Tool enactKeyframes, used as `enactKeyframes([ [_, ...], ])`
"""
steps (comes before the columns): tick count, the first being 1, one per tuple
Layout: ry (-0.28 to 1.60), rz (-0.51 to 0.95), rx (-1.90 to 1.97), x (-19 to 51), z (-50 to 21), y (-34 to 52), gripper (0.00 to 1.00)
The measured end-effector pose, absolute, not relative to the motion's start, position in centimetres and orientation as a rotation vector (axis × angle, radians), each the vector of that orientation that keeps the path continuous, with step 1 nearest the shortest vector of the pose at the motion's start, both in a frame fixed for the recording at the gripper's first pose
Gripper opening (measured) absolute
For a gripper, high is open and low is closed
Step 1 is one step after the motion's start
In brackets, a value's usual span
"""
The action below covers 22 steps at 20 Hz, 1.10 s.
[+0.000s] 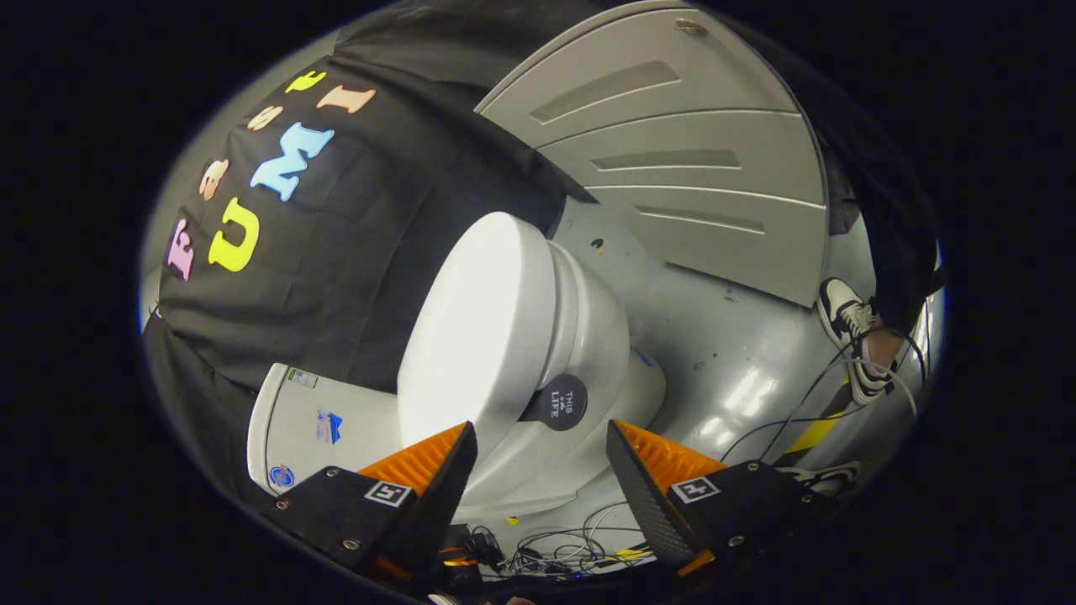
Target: Open the toilet lid.
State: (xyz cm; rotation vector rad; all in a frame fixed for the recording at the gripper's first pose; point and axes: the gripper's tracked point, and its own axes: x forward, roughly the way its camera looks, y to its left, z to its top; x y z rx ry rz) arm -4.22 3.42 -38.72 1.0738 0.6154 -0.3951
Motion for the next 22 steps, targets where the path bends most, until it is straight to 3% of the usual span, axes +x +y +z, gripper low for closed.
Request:
enactKeyframes([
  [7, 0.533, -0.356, 1.204, -2.4, -40.2, 2.7, 0.94],
  [9, 0.505, -0.327, 1.241, -1.7, -40.4, 2.7, 0.90],
  [12, 0.475, -0.294, 1.273, -0.8, -40.5, 3.3, 0.63],
  [13, 0.473, -0.296, 1.268, -0.6, -40.6, 3.3, 0.59],
  [15, 0.465, -0.301, 1.267, -0.7, -40.9, 3.1, 0.43],
  [18, 0.452, -0.303, 1.294, -0.8, -41.1, 2.9, 0.14],
  [22, 0.450, -0.311, 1.264, -0.6, -40.3, 3.2, 0.05],
])
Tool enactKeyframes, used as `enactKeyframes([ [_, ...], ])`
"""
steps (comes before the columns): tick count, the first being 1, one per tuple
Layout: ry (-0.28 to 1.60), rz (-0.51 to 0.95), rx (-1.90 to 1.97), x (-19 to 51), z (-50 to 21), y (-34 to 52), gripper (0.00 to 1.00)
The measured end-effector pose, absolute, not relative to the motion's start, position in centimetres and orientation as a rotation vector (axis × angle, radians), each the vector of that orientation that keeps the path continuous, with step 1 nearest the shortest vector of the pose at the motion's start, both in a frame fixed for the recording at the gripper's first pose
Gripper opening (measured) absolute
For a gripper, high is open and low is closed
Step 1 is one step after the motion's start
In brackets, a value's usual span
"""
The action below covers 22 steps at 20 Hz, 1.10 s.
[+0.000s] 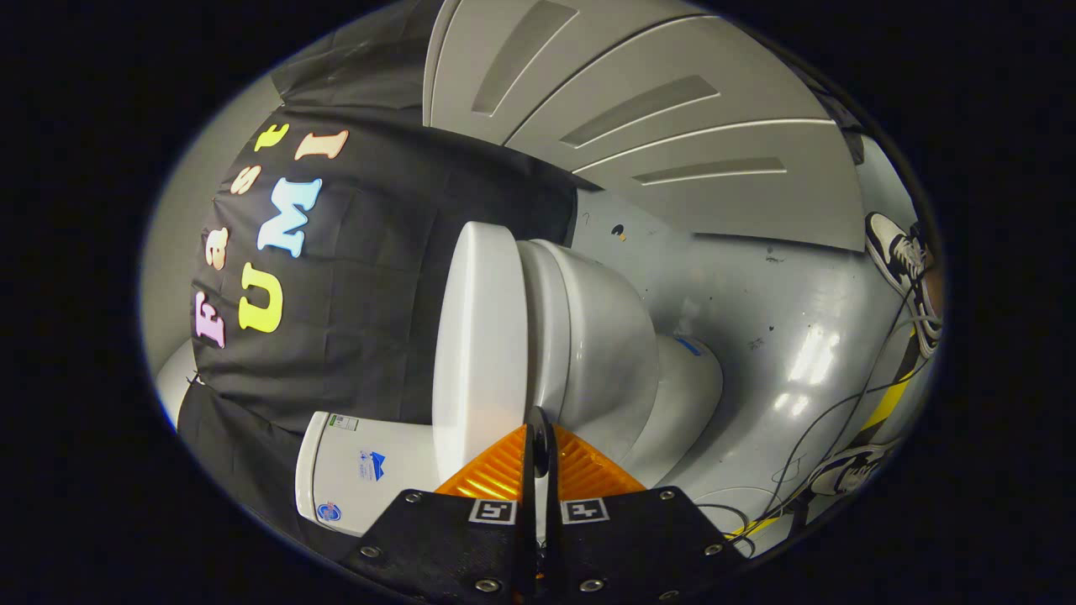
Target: Open the toilet lid.
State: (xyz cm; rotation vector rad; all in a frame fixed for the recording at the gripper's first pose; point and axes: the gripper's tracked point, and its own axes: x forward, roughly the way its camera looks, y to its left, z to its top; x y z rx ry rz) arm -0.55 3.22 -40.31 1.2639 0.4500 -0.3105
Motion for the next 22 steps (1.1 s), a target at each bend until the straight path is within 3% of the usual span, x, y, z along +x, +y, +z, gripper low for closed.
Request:
enactKeyframes([
  [2, 0.468, -0.324, 1.194, -0.4, -40.3, 3.7, 0.00],
  [16, 0.498, -0.400, 0.922, 0.1, -32.7, 4.6, 0.00],
  [22, 0.491, -0.357, 0.726, 0.7, -29.0, 6.4, 0.00],
])
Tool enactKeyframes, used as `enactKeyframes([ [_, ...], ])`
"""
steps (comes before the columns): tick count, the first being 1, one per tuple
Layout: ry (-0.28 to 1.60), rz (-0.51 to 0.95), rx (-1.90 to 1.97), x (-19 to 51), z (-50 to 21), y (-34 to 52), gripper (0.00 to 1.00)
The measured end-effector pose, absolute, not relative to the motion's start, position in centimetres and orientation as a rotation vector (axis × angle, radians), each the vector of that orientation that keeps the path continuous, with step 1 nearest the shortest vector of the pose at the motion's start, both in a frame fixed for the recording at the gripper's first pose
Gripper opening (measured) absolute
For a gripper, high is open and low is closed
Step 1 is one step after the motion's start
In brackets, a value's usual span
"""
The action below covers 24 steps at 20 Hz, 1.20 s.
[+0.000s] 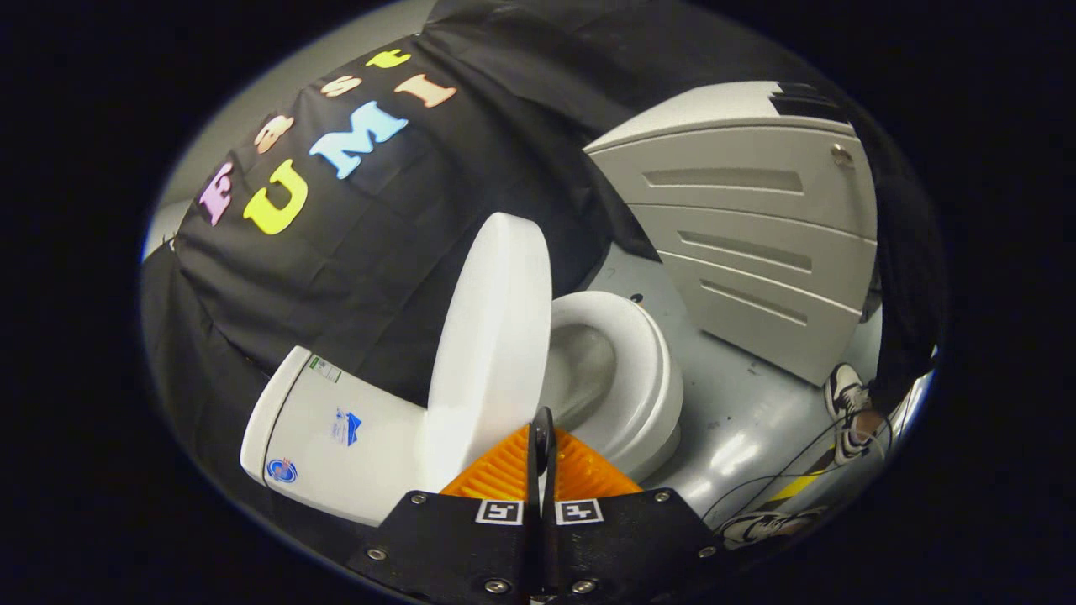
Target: Open the toilet lid.
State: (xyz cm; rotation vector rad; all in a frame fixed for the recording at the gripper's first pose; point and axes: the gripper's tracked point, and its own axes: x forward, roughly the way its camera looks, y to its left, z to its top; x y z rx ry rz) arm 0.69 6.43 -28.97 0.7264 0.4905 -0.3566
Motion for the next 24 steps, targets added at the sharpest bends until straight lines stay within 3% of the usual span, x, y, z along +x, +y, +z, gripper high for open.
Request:
enactKeyframes([
  [9, 0.510, -0.269, 0.306, 1.8, -23.7, 9.0, 0.00],
  [24, 0.453, -0.222, 0.068, 2.9, -17.6, 14.5, 0.00],
])
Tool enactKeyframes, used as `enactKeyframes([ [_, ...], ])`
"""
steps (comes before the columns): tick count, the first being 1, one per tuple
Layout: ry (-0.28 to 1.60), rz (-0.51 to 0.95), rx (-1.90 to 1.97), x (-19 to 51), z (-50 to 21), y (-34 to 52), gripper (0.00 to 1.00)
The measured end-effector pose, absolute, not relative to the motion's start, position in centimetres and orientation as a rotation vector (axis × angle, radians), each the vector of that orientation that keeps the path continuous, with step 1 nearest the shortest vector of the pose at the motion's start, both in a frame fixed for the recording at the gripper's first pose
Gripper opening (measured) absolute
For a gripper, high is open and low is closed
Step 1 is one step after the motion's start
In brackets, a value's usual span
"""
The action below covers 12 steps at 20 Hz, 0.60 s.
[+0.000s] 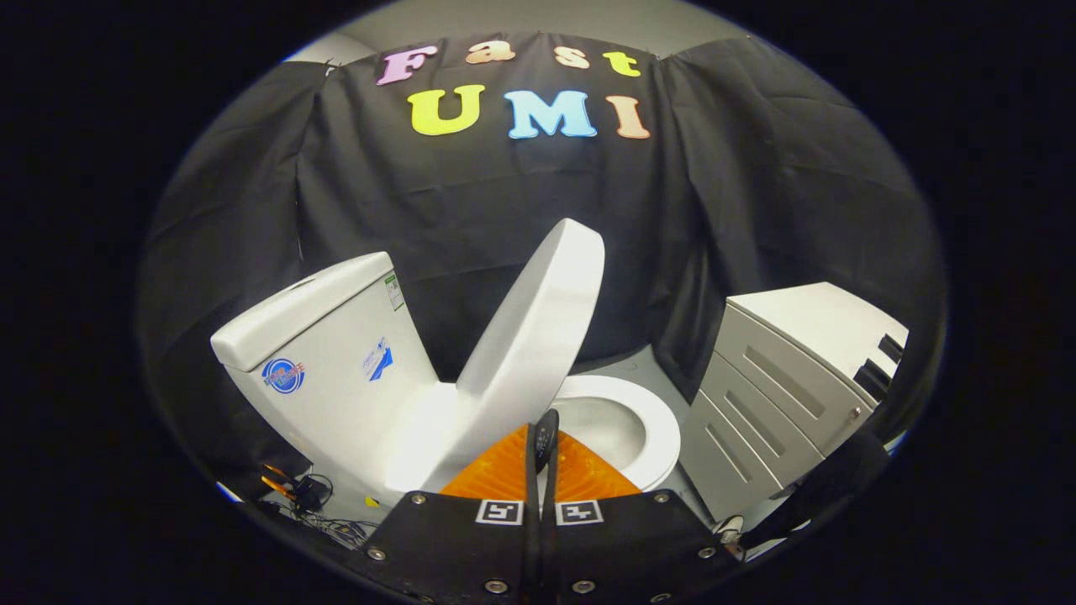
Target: Open the toilet lid.
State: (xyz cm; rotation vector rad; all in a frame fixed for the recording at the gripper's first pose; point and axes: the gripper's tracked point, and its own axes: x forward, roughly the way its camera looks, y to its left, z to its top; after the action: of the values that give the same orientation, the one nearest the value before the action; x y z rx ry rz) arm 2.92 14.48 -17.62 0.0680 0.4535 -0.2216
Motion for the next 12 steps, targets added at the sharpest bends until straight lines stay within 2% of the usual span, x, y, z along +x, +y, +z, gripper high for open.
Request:
enactKeyframes([
  [12, 0.373, -0.152, -0.059, 4.1, -14.2, 21.2, 0.00],
])
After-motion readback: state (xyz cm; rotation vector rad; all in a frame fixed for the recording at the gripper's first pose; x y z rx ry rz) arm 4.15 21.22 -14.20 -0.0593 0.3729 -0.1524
